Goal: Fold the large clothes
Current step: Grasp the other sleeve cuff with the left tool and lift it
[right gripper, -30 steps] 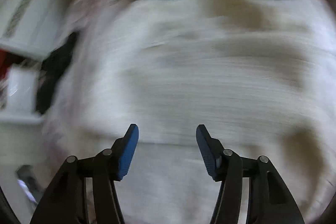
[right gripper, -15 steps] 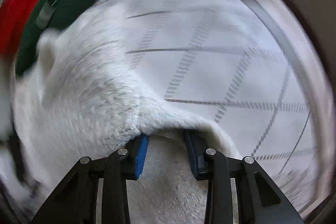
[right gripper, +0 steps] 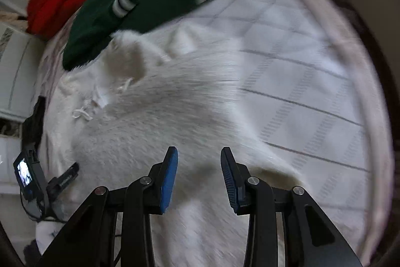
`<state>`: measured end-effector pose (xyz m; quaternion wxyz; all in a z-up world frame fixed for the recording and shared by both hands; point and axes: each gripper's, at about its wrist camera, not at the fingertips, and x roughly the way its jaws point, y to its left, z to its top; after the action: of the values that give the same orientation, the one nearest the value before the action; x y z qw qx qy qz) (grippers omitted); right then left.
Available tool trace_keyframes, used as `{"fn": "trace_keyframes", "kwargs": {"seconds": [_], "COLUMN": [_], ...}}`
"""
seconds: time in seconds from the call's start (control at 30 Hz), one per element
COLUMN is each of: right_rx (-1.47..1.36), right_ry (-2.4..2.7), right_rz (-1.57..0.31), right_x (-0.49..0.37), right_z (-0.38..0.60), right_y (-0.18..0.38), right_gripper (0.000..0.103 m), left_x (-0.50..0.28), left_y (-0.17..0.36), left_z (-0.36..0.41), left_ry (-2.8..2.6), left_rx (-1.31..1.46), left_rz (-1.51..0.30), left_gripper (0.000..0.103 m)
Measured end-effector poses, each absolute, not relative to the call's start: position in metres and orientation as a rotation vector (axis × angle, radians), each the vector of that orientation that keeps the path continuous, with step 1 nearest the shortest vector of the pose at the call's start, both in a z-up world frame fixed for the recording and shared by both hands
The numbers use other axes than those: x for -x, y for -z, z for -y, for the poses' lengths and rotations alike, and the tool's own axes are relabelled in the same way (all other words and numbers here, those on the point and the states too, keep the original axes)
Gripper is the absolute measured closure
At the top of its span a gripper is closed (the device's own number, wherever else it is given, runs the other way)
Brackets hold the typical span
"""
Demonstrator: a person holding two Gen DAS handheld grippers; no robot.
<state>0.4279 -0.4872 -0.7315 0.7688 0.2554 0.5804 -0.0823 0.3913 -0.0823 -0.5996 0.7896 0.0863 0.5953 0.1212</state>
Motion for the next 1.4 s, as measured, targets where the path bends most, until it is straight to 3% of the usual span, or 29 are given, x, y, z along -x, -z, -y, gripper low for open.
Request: {"fn": "trace_keyframes", "kwargs": {"seconds": [0.1, 0.23, 0.37, 0.63, 0.87, 0.93, 1.0, 1.07, 1.13, 1.2, 1.4], "right_rx": [-0.539, -0.445, -0.288, -0.131, -0.088, -0.092, -0.077, -0.051, -0.026, -0.008, -0.027], "right_ry": [0.264, 0.298, 0.297, 0.165, 0.114, 0.116, 0.127, 0.136, 0.142, 0.149, 0.197], "right_rz": [-1.324, -1.354, -1.386, -1.492, -1.520, -1.529, -1.538, -1.544, -1.544, -1.546, -1.539], "right_x": [-0.447, -0.456, -0.436, -0.405, -0.387, -0.384, -0.383, -0.385, -0.383, -0.381, -0.388], "right_z": [0.486, 0.468, 0.442, 0.329, 0.265, 0.256, 0.244, 0.227, 0.218, 0.205, 0.202], "right_y": [0.760, 0.740, 0.718, 0.746, 0.770, 0.776, 0.779, 0.783, 0.785, 0.788, 0.785], "right_gripper": [0.077, 0.072, 0.033, 0.032, 0.032, 0.032, 0.032, 0.032, 0.032, 0.032, 0.032], "left_x": [-0.400, -0.397, -0.359, -0.185, -0.106, -0.107, -0.114, -0.124, -0.139, -0.159, -0.205], "left_y": [0.601, 0.589, 0.556, 0.540, 0.590, 0.605, 0.615, 0.617, 0.612, 0.603, 0.578], "left_z": [0.080, 0.067, 0.026, -0.130, -0.222, -0.241, -0.256, -0.268, -0.278, -0.283, -0.306], "left_ry": [-0.246, -0.242, -0.286, -0.625, -0.777, -0.809, -0.874, -0.926, -0.972, -0.978, -0.965], "left_rx": [-0.175, -0.117, 0.055, 0.577, 1.154, 1.228, 1.223, 1.191, 1.117, 1.027, 0.856], "left_rz": [-1.283, -1.296, -1.308, -1.418, -1.239, -1.166, -1.150, -1.130, -1.121, -1.122, -1.101], "left_gripper": [0.000, 0.000, 0.000, 0.000, 0.001, 0.008, 0.024, 0.033, 0.050, 0.083, 0.087]}}
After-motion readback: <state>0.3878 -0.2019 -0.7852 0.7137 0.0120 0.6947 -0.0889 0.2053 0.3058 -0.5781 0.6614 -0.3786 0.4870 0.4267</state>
